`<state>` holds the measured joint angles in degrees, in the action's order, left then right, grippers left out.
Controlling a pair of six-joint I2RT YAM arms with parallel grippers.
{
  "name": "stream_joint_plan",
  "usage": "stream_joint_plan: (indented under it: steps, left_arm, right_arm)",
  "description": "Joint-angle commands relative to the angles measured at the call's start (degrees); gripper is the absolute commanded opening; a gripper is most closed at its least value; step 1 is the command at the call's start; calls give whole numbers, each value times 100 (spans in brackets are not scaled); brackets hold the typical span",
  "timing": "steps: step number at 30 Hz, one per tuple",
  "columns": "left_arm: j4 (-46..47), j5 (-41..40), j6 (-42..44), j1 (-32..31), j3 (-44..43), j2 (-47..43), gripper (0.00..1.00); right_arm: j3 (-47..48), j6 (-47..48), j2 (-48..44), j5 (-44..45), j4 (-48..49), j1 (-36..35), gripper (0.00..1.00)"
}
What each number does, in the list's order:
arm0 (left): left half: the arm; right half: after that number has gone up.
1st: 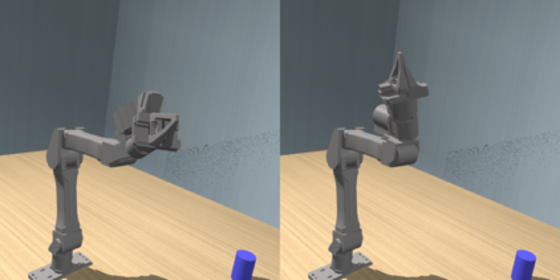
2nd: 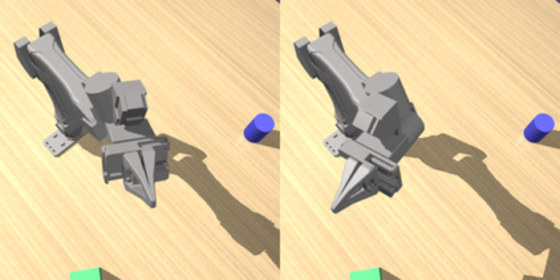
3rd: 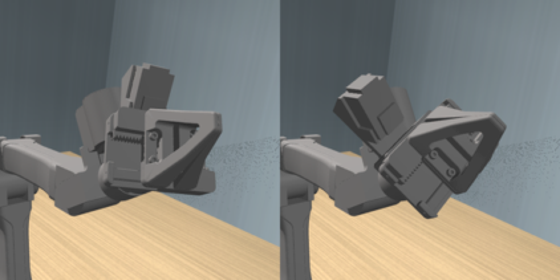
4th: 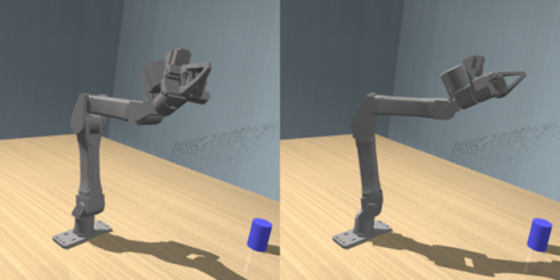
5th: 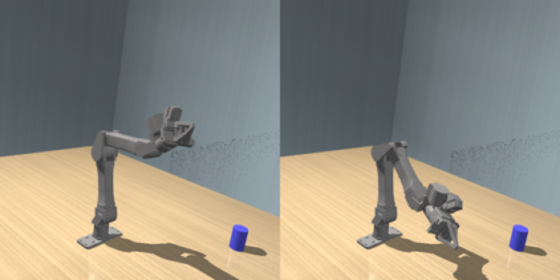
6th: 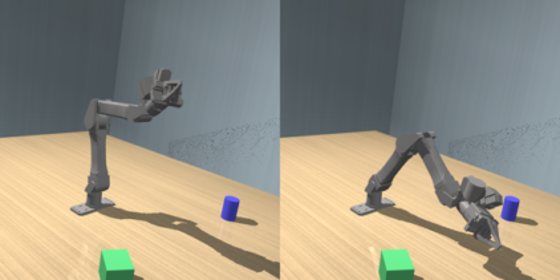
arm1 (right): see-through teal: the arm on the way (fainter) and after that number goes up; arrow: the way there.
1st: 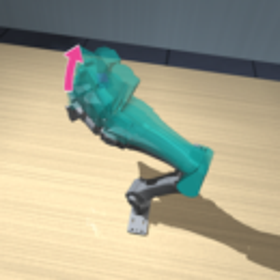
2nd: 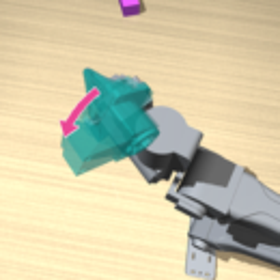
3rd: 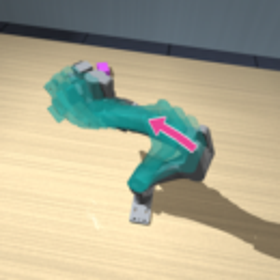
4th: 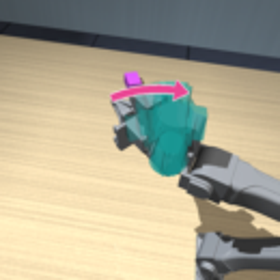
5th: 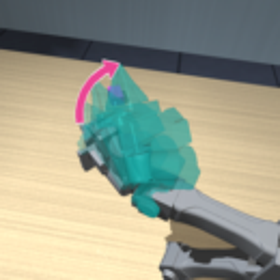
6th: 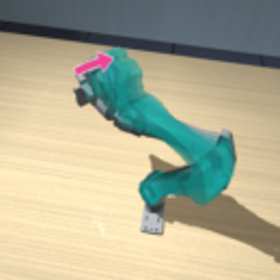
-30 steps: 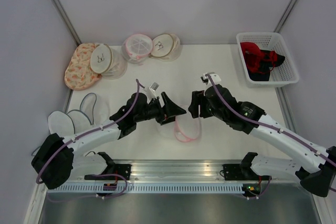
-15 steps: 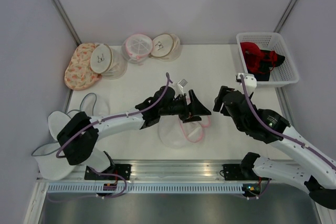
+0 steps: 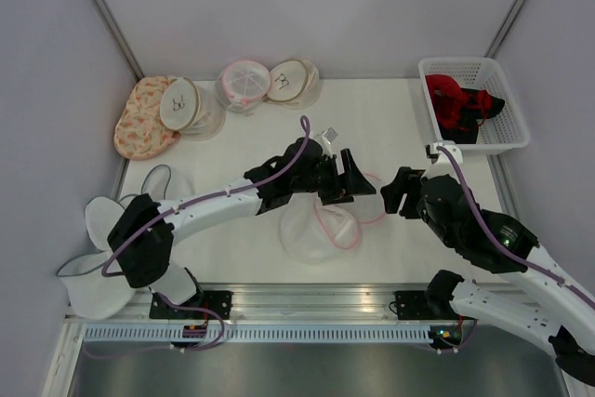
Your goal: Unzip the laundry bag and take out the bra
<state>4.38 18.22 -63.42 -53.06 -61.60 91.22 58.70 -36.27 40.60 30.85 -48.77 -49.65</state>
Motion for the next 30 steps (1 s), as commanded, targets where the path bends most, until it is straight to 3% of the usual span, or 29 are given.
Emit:
stream_joint_plan:
  steps: [1, 8, 16, 17, 19, 20, 21, 22, 30]
  left_arm:
    - [-1856, -801, 1155, -12, -668, -762, 84]
    - [-3767, -1725, 1815, -38, -679, -1256, 81]
    - [-3998, -2050, 1710, -503, -115, -984, 71]
    - [-4007, -2059, 1736, -539, -132, -870, 68]
    - [-3998, -2059, 1745, -592, -115, -790, 45]
    - [-3998, -2068, 1745, -609, -98, -764, 33]
    - [-4007, -2077, 1736, -627, -71, -764, 7]
    - [-3989, -2103, 1728, -636, 25, -772, 2]
    - [-3840, -2279, 1376, -706, 895, -1325, 2]
  right_arm:
    - [-297, 173, 18, -553, 297, -1, 70]
    - [-745, 112, 141, -765, 570, -1, 71]
    - [-1254, 147, 501, -1353, 1343, 8, 72]
    - [-1334, 147, 545, -1441, 1466, 8, 71]
    - [-1535, 147, 738, -1792, 1870, 8, 71]
    - [-1598, 147, 817, -1958, 2028, -1, 70]
    - [-1633, 147, 914, -2099, 2291, -1, 70]
    - [-1712, 147, 1089, -2405, 2424, 8, 69]
    - [-2134, 94, 1977, -3920, 3882, -10, 51]
